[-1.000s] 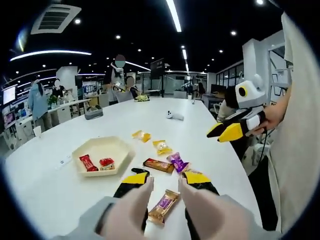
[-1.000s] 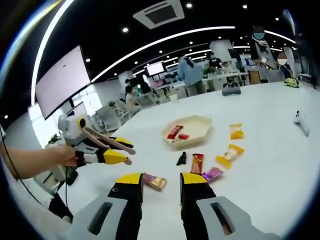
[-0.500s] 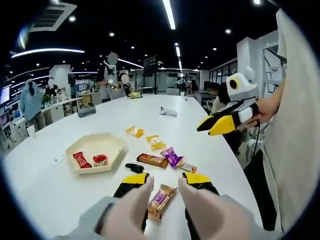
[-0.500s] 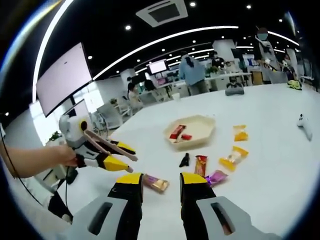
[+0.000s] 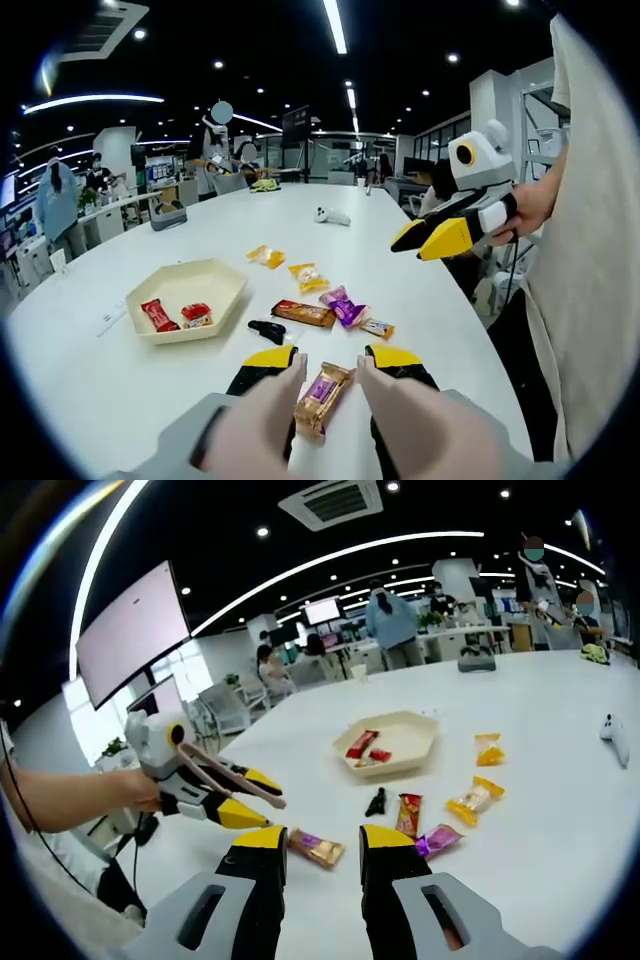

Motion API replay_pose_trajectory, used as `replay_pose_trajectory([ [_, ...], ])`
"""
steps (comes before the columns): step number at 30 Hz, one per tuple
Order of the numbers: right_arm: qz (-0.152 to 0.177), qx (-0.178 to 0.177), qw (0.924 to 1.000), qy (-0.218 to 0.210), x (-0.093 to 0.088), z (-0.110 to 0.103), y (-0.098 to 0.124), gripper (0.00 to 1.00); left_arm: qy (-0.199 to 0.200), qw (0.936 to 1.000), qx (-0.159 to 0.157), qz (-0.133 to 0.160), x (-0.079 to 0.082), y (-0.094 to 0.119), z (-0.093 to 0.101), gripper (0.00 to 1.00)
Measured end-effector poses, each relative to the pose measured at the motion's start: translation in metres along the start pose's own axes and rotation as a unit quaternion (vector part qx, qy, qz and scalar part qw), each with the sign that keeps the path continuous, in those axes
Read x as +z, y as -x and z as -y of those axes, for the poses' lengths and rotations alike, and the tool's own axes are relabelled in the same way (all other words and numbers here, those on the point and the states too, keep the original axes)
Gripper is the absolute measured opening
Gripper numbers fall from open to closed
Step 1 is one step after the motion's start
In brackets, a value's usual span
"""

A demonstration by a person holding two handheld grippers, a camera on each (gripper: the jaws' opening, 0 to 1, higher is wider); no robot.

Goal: Place the target food into the container with the food tongs after gripping and lifting it, then release it inside without dropping or visibly crushing the food.

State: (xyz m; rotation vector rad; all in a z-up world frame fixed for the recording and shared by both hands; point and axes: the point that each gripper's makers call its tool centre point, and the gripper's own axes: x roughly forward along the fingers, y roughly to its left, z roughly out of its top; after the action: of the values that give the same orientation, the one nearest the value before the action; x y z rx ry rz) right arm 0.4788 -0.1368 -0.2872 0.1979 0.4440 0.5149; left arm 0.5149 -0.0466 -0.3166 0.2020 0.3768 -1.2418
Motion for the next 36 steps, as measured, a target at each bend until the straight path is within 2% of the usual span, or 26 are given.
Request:
replay_pose_trajectory([
  [9,-0.010,-0.013,0.9997,-0.018,-0.015,0.006,0.006,0.28,-0.026,0.9982,-0.026,-0.047,-0.022,-0.015,0.006,0.25],
  [13,-0.008,-0.014,0.9997,-0.017,-0.013,0.007,0.007,0.28,-0.033,0.9967,-0.033,-0.066,-0.031,-0.022,0.007,0.25],
  [18,-0.004,-0.020,0.9996,-0.020,-0.009,0.014,0.007,0.27,-0.042,0.9961,-0.026,-0.074,-0.036,-0.028,0.000,0.25],
  [22,0.000,-0.030,0.9993,-0.025,-0.008,0.023,0.011,0.28,-0.034,0.9957,-0.026,-0.082,-0.044,-0.032,-0.003,0.25],
  [24,0.012,-0.036,0.9987,-0.035,-0.005,0.027,0.014,0.28,-0.038,0.9946,-0.030,-0.092,-0.049,-0.034,0.000,0.25],
  [36,0.007,-0.039,0.9985,-0.039,-0.010,0.027,0.010,0.28,-0.002,0.9974,-0.010,-0.072,-0.047,-0.038,-0.002,0.25],
])
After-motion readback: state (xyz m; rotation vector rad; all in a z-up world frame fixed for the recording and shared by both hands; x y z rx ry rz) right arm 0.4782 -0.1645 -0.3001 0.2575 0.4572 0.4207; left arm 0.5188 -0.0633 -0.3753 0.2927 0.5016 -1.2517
